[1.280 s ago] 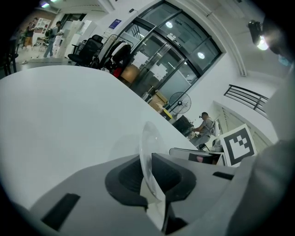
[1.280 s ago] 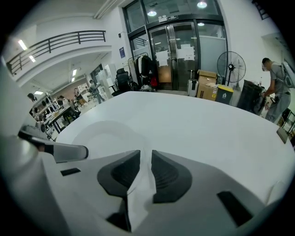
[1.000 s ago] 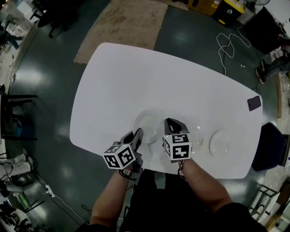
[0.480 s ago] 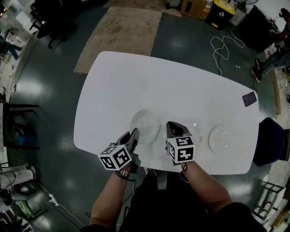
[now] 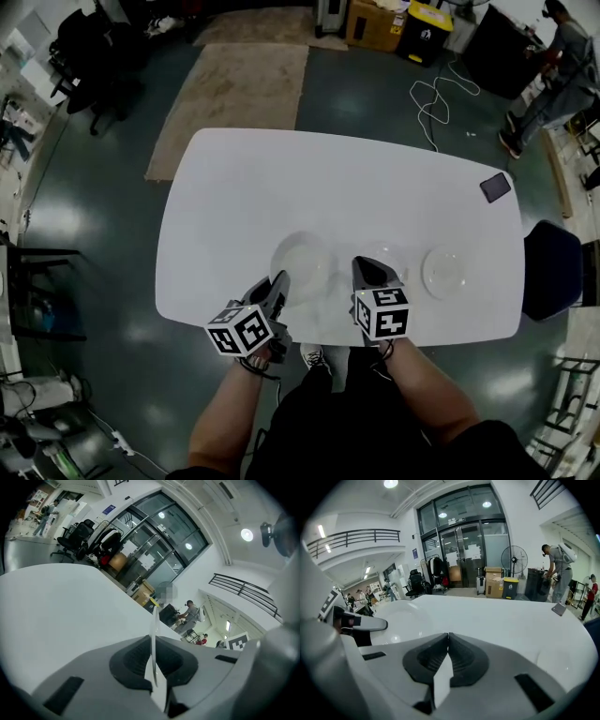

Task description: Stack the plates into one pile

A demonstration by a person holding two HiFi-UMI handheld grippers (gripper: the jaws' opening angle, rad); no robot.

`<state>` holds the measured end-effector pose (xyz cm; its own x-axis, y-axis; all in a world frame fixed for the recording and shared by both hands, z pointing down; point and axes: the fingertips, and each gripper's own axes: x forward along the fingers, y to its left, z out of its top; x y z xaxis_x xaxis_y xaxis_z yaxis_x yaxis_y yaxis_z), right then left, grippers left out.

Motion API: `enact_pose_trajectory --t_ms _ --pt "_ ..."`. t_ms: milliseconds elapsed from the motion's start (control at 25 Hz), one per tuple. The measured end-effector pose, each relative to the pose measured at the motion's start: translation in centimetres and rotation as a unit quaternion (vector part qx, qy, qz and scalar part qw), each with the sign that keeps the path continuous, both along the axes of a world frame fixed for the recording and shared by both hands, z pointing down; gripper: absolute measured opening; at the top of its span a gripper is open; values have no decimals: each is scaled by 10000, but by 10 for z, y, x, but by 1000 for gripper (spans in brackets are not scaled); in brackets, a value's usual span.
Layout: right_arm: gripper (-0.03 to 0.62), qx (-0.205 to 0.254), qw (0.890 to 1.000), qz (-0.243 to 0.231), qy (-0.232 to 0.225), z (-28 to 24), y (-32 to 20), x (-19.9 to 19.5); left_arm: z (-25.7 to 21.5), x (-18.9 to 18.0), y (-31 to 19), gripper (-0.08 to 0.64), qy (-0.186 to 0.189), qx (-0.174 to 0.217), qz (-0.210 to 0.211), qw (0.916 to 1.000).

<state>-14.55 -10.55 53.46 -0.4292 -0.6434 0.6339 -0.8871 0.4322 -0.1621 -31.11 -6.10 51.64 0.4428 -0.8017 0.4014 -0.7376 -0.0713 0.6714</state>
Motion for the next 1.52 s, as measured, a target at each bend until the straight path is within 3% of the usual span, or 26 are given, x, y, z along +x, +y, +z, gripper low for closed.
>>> enact_pose_trajectory --t_ms 400,800,1520 --pt "18 296 9968 738 21 -28 35 65 -19 56 9 32 84 257 732 9970" --pt "18 322 9923 1189 112 -34 55 133 -15 125 11 32 194 193 1216 9922" --pt "18 53 9952 962 -149 -10 44 199 21 201 -1 32 192 -340 968 9945"
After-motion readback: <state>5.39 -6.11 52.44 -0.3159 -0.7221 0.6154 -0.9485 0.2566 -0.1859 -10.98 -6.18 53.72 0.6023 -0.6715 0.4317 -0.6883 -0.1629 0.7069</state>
